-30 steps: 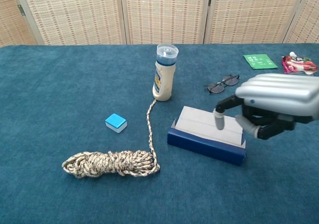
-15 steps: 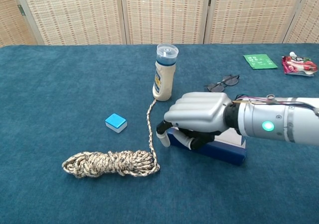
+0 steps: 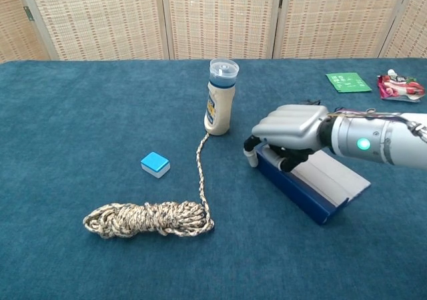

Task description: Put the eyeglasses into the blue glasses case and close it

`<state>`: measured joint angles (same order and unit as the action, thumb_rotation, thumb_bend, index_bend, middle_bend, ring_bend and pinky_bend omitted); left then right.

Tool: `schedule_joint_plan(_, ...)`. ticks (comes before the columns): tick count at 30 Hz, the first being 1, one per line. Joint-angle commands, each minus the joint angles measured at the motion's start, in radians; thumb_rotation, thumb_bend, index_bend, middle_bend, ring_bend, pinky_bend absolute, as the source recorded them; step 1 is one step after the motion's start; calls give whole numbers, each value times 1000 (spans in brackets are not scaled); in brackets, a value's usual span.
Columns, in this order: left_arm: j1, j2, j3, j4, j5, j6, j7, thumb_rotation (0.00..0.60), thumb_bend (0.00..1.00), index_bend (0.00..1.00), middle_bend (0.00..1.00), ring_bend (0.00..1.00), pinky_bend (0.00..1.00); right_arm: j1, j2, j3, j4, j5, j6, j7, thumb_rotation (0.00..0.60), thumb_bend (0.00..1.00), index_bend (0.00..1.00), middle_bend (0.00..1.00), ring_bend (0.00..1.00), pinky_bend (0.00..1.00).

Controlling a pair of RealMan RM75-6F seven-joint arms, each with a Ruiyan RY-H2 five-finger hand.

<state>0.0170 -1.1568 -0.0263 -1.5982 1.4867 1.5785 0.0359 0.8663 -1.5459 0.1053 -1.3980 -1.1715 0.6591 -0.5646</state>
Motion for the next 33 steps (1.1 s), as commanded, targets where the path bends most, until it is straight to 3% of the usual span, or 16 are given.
schedule_joint_plan(1, -4, -1, 1, -2, 2, -7, 5, 600, 195, 69, 96, 121, 232, -12, 31, -7, 13, 37, 29, -12, 600, 850, 376, 1000, 1000, 904)
schedule_joint_plan(4, -7, -2, 0, -5, 4, -13, 10, 600, 196, 69, 96, 121, 232, -24, 54, -6, 5, 57, 60, -11, 600, 831, 375, 1000, 1000, 904)
schedule_joint_plan(6, -11, -2, 0, -10, 6, -17, 17, 600, 195, 69, 96, 122, 232, -41, 72, -2, -17, 34, 101, 23, 600, 753, 371, 1000, 1000, 904)
schedule_joint_plan(10, -17, -1, -2, -21, 7, -23, 31, 600, 195, 69, 96, 121, 232, -98, 104, -29, -48, -112, 218, 138, 600, 284, 232, 1000, 1000, 904)
schedule_joint_plan(11, -18, -1, -3, -23, 6, -25, 34, 600, 195, 69, 96, 121, 232, -111, 111, -38, -51, -139, 239, 166, 600, 201, 215, 1000, 1000, 904)
schedule_joint_plan(13, -21, 0, -3, -28, 6, -30, 42, 600, 195, 69, 96, 121, 232, -138, 129, -60, -55, -191, 279, 219, 600, 131, 204, 1000, 1000, 904)
schedule_joint_plan(17, -25, 0, 0, -41, 8, -36, 57, 600, 195, 69, 96, 121, 232, -181, 155, -101, -51, -264, 338, 280, 600, 59, 204, 1000, 1000, 904)
schedule_joint_plan(24, -29, 2, 0, -57, 7, -43, 76, 600, 195, 69, 96, 121, 232, -242, 160, -146, -12, -338, 413, 355, 600, 38, 204, 1000, 1000, 904)
schedule_joint_plan(33, -26, 11, 5, -75, 13, -39, 80, 600, 195, 69, 96, 121, 232, -251, 35, -142, 114, -359, 404, 366, 600, 37, 196, 1000, 1000, 904)
